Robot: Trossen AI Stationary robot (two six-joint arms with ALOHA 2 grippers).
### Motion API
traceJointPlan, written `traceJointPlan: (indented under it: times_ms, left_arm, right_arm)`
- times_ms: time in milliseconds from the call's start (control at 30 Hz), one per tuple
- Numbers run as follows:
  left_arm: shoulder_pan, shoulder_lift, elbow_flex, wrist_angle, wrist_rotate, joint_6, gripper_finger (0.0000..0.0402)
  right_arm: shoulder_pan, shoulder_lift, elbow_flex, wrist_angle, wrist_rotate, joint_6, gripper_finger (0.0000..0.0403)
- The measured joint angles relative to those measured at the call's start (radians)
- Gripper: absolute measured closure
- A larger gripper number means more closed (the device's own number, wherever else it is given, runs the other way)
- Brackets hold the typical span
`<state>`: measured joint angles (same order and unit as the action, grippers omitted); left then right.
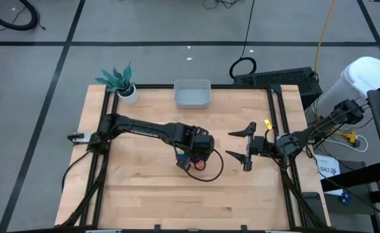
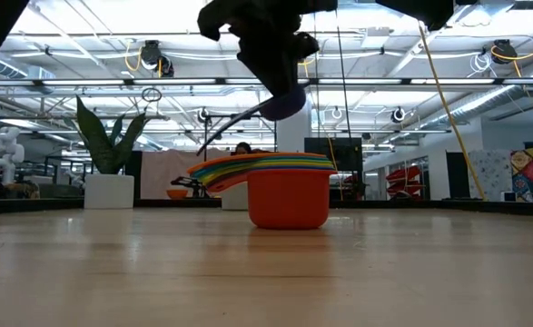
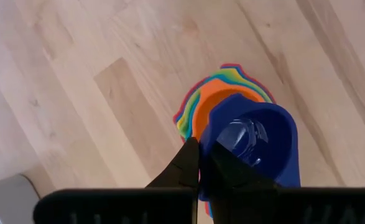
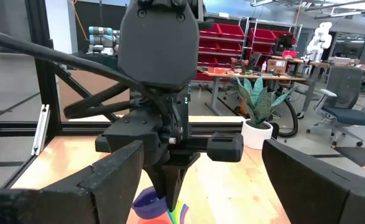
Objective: Nest measuring cups in basket
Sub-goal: Stack the dark blue measuring cup on top of the orange measuring cup
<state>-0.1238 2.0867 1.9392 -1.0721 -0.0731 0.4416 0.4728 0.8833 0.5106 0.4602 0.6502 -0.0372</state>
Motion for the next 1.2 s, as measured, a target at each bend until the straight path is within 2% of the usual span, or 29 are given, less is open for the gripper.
traceJointPlan:
  times_ms: [900, 1100, 1200]
  left_arm:
    - [0.000, 0.039, 0.000, 0.016, 0.002, 0.002, 0.0384]
    - [0.000, 0.039, 0.000, 0.014, 0.002, 0.002, 0.0392]
    - [0.000, 0.039, 0.000, 0.014, 0.003, 0.002, 0.0382]
  right_arm:
    - [0.000, 0.000, 0.000, -0.001, -0.009, 0.029, 0.0081]
    - [0.000, 0.000, 0.000, -0.002, -0.026, 0.035, 0.0081]
    - [0.000, 0.000, 0.000, -0.002, -0.026, 0.035, 0.0081]
